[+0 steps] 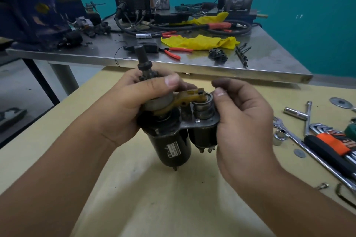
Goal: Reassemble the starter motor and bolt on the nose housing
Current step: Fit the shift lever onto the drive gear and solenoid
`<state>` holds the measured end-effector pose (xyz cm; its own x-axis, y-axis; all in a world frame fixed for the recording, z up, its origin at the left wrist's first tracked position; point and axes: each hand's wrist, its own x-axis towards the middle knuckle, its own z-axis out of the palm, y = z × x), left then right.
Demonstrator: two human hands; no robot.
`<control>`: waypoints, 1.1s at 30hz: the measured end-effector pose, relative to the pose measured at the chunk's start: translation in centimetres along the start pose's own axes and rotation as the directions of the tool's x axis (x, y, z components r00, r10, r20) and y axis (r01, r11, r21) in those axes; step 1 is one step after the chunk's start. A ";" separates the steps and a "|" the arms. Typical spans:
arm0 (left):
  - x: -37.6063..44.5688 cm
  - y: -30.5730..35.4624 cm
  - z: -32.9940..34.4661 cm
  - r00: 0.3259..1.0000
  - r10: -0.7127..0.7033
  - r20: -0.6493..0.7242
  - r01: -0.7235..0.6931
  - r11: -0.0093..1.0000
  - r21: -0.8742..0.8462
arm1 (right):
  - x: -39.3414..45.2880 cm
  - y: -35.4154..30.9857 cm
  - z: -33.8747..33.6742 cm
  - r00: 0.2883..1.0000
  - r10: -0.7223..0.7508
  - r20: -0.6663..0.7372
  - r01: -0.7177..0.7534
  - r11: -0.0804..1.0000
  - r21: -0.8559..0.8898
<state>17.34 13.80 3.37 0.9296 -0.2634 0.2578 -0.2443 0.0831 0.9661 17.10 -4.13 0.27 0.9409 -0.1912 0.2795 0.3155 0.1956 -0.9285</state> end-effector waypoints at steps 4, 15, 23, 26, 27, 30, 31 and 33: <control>-0.3 0.2 -1.3 0.975 -0.026 0.220 0.042 0.997 -0.067 | 1.0 0.5 1.0 0.998 0.052 -0.046 -0.052 0.999 0.003; -0.5 -3.4 -0.6 0.987 0.159 0.024 -0.149 0.960 -0.235 | 1.9 0.5 1.1 0.993 0.116 0.005 -0.116 0.993 -0.036; 0.6 -2.2 0.3 0.994 0.102 0.041 -0.094 0.982 -0.164 | 1.0 -0.2 -0.4 0.997 -0.023 0.079 0.021 1.000 0.023; 0.8 -2.7 0.4 0.990 0.102 0.093 -0.091 0.989 -0.119 | 0.4 0.0 -0.5 0.995 -0.099 0.032 0.097 0.994 0.046; 0.8 -2.9 0.6 0.989 0.100 0.107 -0.085 0.987 -0.140 | 0.3 0.1 -0.5 0.996 -0.091 0.014 0.090 0.994 0.056; 0.4 -2.8 1.1 0.988 -0.015 0.156 0.068 0.937 -0.344 | 0.7 0.4 -0.1 0.999 -0.015 -0.036 0.018 0.996 0.091; 0.3 -2.5 1.2 0.983 -0.091 0.157 0.146 0.910 -0.389 | 1.0 0.6 0.0 0.999 0.014 -0.047 -0.009 0.995 0.102; 0.3 -2.3 1.3 0.973 -0.205 0.107 0.230 0.902 -0.367 | 1.4 1.1 0.0 0.995 0.074 -0.061 -0.066 0.990 0.128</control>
<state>17.81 12.24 1.21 0.9249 -0.3762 0.0545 0.0946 0.3667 0.9255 18.75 -4.20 -0.36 0.9524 -0.2349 0.1944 0.2662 0.3291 -0.9060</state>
